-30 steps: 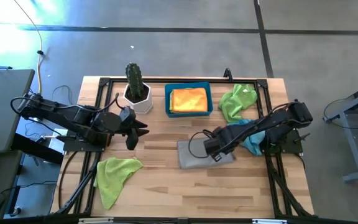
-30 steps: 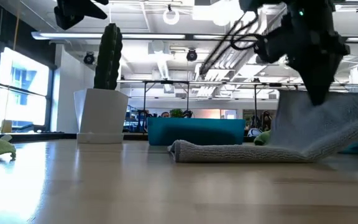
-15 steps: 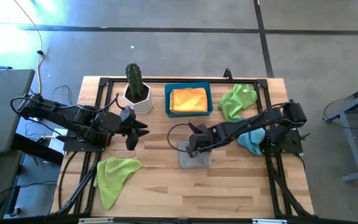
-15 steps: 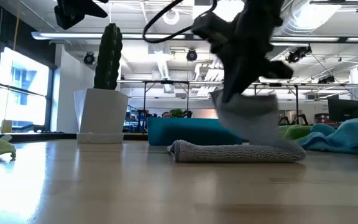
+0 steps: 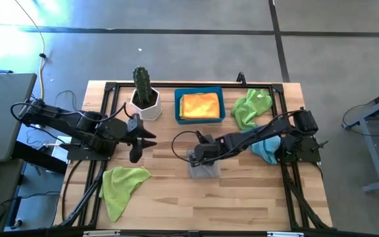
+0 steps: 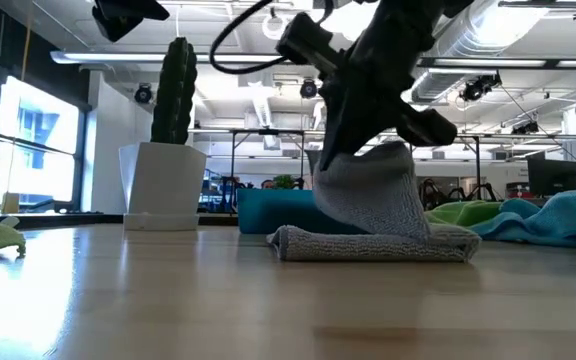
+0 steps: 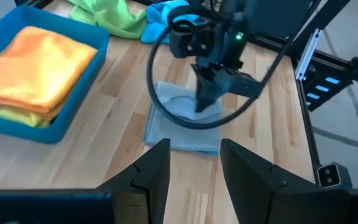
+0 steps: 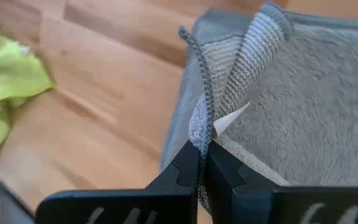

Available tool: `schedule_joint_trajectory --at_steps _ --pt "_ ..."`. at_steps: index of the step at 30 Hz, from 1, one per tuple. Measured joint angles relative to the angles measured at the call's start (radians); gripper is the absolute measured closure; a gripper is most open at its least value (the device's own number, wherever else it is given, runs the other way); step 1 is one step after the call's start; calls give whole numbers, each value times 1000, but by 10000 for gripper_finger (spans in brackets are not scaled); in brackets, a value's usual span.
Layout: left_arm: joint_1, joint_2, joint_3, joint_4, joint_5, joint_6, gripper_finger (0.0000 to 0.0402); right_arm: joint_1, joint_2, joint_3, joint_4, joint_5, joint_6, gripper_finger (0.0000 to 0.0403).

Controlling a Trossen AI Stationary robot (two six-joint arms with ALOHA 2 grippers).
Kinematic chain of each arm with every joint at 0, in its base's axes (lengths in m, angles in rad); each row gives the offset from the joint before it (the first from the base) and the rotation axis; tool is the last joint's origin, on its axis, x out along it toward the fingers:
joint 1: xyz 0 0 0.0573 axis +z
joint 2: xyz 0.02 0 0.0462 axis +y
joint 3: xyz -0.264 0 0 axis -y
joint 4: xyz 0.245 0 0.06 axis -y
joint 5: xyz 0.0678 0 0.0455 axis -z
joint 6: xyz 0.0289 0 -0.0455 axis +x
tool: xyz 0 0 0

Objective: Fold microfiber towels
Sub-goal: Fold the gray microfiber towel

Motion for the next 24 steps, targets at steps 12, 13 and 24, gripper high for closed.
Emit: schedule_joint_trajectory --at_steps 12,13,24 --pt "0 -63 0 -2 -3 42 271 10 0 0 41 59 -56 346" --pt "0 -69 0 -3 -4 42 271 10 0 0 45 58 -67 329" --pt "0 -111 0 -5 -5 39 271 -20 -45 0 -19 58 -203 233"
